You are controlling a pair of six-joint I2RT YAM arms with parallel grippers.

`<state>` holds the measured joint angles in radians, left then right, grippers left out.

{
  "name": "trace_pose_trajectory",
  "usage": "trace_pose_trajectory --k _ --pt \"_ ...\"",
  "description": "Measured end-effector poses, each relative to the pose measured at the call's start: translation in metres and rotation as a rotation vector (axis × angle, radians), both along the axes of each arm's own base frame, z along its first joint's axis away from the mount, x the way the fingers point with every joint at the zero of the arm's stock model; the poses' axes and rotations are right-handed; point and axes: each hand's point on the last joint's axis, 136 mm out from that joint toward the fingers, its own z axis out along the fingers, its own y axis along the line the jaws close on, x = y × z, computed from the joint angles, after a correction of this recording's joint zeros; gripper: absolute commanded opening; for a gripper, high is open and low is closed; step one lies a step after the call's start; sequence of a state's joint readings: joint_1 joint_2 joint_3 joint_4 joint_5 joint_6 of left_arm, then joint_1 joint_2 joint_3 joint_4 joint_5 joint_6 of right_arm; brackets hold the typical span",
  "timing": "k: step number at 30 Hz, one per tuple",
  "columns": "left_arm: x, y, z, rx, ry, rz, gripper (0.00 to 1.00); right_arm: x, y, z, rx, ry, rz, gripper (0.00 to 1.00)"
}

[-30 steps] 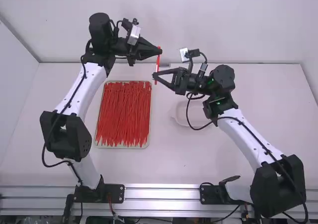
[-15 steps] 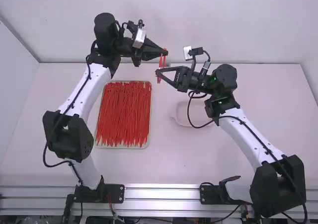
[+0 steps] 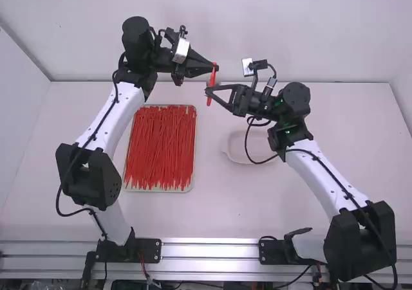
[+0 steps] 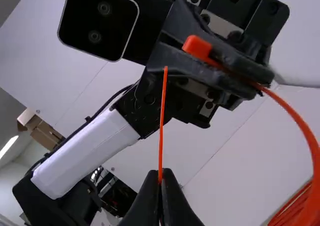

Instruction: Fasten the cable tie

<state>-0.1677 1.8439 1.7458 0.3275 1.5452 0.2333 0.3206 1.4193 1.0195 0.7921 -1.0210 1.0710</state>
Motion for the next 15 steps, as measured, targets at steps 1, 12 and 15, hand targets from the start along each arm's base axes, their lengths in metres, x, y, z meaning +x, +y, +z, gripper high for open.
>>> trace_pose_trajectory --k 1,12,15 --pt "0.0001 0.0000 -0.0001 0.000 0.000 0.000 0.02 0.0000 0.0000 0.0000 0.000 0.000 0.000 0.00" --pt "-0.0002 0.0000 0.0017 -0.004 -0.021 0.000 0.02 0.0033 -0.0038 0.0002 0.001 0.000 -0.014 0.00" --pt "-0.0002 0.0000 0.0017 -0.004 -0.022 0.000 0.02 0.0033 -0.0038 0.0002 0.001 0.000 -0.014 0.00"
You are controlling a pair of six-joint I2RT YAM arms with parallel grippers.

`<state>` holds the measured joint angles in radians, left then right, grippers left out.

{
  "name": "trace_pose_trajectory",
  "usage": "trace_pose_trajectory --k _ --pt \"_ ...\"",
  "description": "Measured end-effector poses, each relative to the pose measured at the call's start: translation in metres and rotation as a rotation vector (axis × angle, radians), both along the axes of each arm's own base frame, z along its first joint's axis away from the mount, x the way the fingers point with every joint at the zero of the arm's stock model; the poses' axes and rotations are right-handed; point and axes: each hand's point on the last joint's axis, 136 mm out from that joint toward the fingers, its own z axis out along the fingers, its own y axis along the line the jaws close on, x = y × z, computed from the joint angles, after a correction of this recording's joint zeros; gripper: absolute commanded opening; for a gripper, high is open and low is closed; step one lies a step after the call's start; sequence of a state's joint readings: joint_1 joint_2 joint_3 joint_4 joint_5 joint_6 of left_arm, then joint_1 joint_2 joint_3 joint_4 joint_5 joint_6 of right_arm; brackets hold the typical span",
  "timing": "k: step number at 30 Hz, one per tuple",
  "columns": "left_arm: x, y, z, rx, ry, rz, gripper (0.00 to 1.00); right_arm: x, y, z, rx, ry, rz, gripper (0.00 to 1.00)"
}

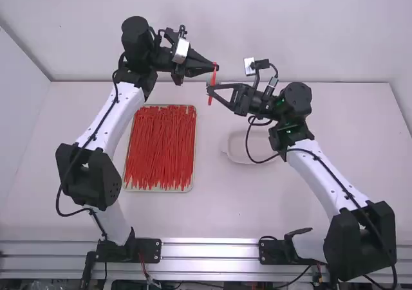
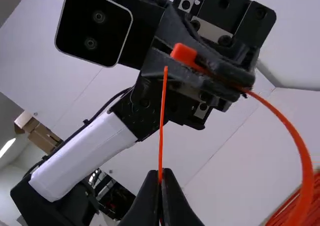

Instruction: Fasten the cable tie

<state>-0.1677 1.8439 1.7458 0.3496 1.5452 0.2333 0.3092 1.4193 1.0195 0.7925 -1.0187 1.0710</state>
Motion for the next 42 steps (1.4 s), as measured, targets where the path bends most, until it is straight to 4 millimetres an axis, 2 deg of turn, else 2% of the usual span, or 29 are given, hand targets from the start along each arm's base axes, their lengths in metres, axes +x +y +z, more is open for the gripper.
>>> trace_pose_trajectory --k 42 --pt "-0.0050 -0.0058 0.0067 -0.011 -0.057 -0.015 0.02 0.0047 -0.0017 0.0010 0.007 0.003 -0.027 0.00"
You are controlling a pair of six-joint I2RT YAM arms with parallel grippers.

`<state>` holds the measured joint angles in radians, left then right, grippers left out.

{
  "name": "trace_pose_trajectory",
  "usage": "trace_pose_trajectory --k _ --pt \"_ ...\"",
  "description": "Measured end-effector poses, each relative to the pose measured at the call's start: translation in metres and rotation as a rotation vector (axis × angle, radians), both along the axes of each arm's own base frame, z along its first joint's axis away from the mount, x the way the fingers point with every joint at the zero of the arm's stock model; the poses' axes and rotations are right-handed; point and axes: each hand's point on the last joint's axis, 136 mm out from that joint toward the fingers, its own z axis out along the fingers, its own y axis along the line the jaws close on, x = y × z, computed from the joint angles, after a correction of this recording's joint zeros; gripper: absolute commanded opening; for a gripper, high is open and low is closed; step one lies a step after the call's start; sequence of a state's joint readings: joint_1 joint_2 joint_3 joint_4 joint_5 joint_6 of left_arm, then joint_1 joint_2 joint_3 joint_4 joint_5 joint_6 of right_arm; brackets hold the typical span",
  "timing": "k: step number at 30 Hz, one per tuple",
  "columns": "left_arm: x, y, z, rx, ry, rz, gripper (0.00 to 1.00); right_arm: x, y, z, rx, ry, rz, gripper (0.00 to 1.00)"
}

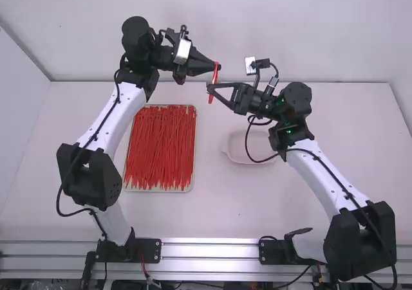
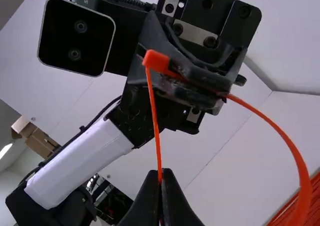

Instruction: Fasten the cable tie

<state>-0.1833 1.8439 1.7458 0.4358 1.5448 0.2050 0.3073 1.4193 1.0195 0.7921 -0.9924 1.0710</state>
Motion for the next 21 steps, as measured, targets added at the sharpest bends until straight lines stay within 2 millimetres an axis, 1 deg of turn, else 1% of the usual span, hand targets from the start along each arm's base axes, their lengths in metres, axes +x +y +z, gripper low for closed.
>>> trace_pose_trajectory --k 7,11,18,21 --pt "-0.002 0.000 0.007 -0.008 -0.036 -0.001 0.02 0.000 0.000 0.000 0.000 -0.001 0.000 0.00" --pt "-0.003 0.001 0.009 -0.006 -0.016 -0.001 0.02 0.000 0.000 0.000 -0.001 -0.002 0.000 0.00" --pt "0.000 0.000 0.001 0.010 0.069 -0.001 0.02 0.000 0.000 0.001 0.001 -0.005 -0.001 0.00" --pt "0.000 0.000 -0.001 0.013 0.078 0.000 0.01 0.000 0.000 0.001 0.002 -0.003 -0.001 0.00"
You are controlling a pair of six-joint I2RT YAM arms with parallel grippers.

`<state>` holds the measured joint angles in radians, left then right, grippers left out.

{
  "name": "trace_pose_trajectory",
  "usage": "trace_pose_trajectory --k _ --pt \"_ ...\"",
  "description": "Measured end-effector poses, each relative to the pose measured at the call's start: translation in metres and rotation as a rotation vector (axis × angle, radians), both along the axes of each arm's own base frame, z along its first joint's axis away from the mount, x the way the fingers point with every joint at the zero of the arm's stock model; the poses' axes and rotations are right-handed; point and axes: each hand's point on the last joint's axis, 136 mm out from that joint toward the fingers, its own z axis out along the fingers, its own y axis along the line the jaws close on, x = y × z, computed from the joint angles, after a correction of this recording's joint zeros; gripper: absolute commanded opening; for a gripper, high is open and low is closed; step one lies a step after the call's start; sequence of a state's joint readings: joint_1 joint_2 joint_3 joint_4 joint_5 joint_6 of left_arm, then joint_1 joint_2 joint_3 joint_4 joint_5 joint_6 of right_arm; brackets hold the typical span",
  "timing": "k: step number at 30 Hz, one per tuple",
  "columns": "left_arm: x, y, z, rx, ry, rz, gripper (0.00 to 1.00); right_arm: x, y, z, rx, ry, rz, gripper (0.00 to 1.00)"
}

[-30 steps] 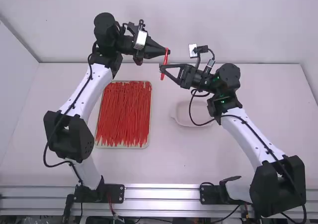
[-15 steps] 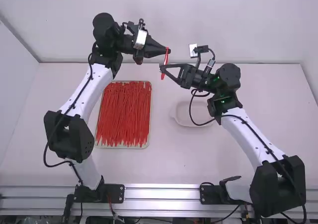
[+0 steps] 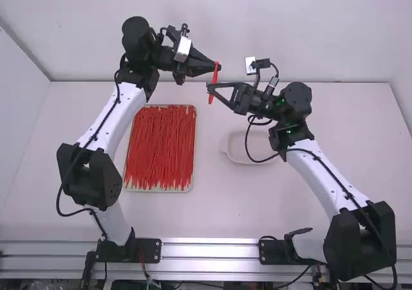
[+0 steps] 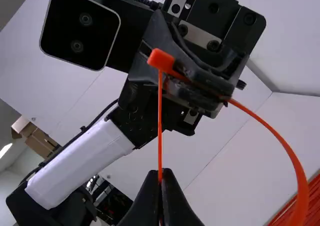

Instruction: Fasten the cable tie

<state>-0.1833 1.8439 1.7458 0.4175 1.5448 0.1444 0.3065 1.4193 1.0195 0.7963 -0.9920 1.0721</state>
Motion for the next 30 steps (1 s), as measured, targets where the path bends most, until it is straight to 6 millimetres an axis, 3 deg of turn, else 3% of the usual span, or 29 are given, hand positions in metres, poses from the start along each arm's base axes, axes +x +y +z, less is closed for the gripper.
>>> trace_pose_trajectory --k 22,30 --pt "0.002 -0.002 -0.010 0.009 0.038 0.003 0.02 0.004 -0.008 0.000 -0.003 -0.002 -0.011 0.00" --pt "0.001 -0.003 -0.014 0.012 0.051 0.002 0.02 0.004 -0.012 0.011 0.025 -0.049 -0.023 0.00"
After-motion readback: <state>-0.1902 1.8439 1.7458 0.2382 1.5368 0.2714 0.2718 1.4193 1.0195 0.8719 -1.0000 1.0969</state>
